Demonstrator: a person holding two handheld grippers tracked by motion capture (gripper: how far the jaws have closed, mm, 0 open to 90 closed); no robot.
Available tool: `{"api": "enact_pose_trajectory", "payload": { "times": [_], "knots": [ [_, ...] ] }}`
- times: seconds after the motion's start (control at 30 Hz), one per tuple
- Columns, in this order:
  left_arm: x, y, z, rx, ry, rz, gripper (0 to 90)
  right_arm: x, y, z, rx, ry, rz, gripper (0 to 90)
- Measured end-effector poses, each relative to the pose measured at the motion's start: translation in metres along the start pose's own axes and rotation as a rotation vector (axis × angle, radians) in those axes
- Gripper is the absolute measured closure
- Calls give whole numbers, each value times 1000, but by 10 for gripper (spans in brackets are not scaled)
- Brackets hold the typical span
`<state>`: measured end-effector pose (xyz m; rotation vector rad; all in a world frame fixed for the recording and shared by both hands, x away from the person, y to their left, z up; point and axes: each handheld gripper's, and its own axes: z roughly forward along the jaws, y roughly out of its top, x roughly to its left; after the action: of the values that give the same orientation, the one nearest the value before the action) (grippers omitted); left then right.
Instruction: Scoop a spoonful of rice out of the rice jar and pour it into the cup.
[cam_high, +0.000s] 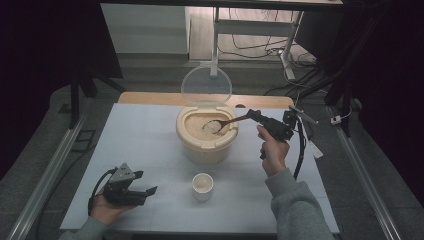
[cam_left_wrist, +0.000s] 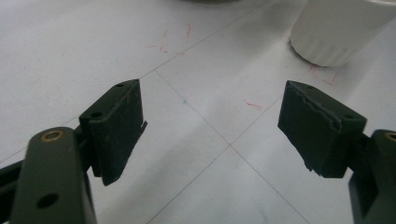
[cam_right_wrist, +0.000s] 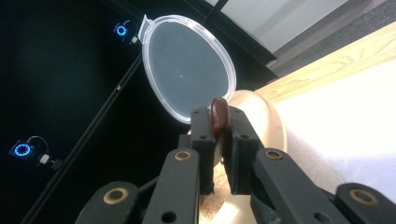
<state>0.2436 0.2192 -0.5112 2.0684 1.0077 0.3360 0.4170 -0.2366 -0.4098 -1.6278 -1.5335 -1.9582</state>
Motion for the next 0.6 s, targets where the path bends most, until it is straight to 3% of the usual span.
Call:
{"api": "enact_pose_trajectory", "payload": {
  "times": [0.6],
  "knots": [
    [1, -1, 1, 6, 4, 0, 221, 0, 5, -6, 7, 32, 36, 829]
  ]
}}
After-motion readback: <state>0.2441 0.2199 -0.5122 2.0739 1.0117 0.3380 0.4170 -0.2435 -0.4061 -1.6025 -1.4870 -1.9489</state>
